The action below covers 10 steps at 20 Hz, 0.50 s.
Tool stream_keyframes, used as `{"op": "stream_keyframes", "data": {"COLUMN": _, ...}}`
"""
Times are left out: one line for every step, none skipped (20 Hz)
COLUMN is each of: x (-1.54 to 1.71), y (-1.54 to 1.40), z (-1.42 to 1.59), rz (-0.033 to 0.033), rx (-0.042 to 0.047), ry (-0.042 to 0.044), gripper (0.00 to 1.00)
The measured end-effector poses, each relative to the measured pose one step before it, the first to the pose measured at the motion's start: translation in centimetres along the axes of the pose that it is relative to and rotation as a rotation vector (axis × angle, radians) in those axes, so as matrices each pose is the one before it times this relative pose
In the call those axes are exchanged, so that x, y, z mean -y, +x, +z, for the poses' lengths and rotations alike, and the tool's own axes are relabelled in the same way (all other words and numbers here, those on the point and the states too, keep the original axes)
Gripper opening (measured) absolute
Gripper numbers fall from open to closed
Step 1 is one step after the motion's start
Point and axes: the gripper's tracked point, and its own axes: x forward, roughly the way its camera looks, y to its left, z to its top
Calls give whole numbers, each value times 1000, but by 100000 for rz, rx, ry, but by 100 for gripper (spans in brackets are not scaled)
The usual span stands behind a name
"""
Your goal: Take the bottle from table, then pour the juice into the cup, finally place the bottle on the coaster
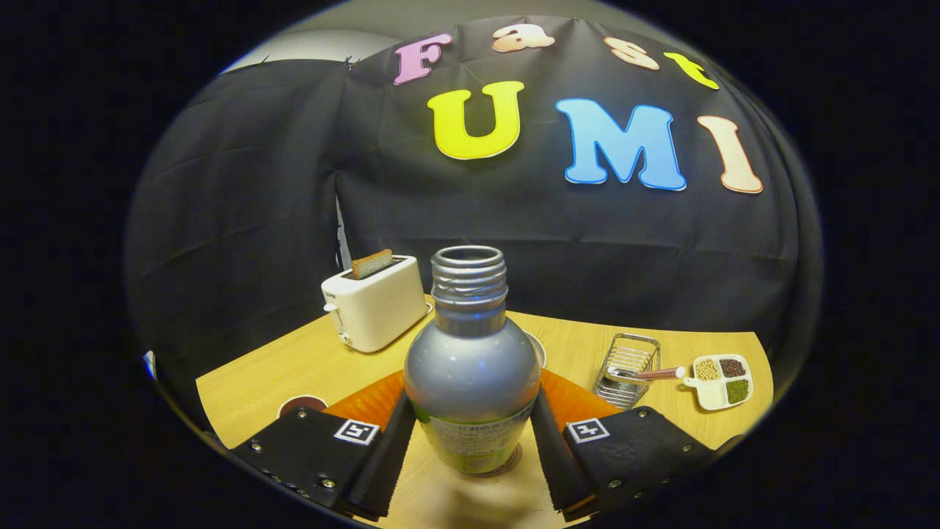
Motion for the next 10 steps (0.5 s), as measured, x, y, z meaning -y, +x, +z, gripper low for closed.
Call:
{"op": "stream_keyframes", "data": {"x": -81, "y": 6, "z": 128, "rz": 814, "rx": 986, "ry": 1197, "gripper": 78}}
{"op": "stream_keyframes", "data": {"x": 232, "y": 57, "z": 152, "rz": -47, "rx": 995, "ry": 1134, "gripper": 78}}
{"op": "stream_keyframes", "data": {"x": 384, "y": 232, "z": -171, "rz": -630, "rx": 654, "ry": 829, "gripper": 78}}
{"op": "stream_keyframes", "data": {"x": 476, "y": 250, "z": -293, "rz": -1076, "rx": -154, "ry": 662, "gripper": 78}}
{"op": "stream_keyframes", "data": {"x": 374, "y": 319, "z": -244, "rz": -872, "rx": -580, "ry": 939, "gripper": 78}}
{"op": "stream_keyframes", "data": {"x": 426, "y": 283, "z": -227, "rz": -649, "rx": -685, "ry": 885, "gripper": 78}}
{"op": "stream_keyframes", "data": {"x": 208, "y": 254, "z": -350, "rz": -413, "rx": -911, "ry": 344, "gripper": 78}}
{"op": "stream_keyframes", "data": {"x": 114, "y": 270, "z": -300, "rz": -177, "rx": -977, "ry": 78, "gripper": 78}}
{"op": "stream_keyframes", "data": {"x": -72, "y": 218, "z": -341, "rz": 350, "rx": -903, "ry": 217, "gripper": 78}}
{"op": "stream_keyframes", "data": {"x": -70, "y": 375, "z": -197, "rz": 498, "rx": -621, "ry": -44, "gripper": 78}}
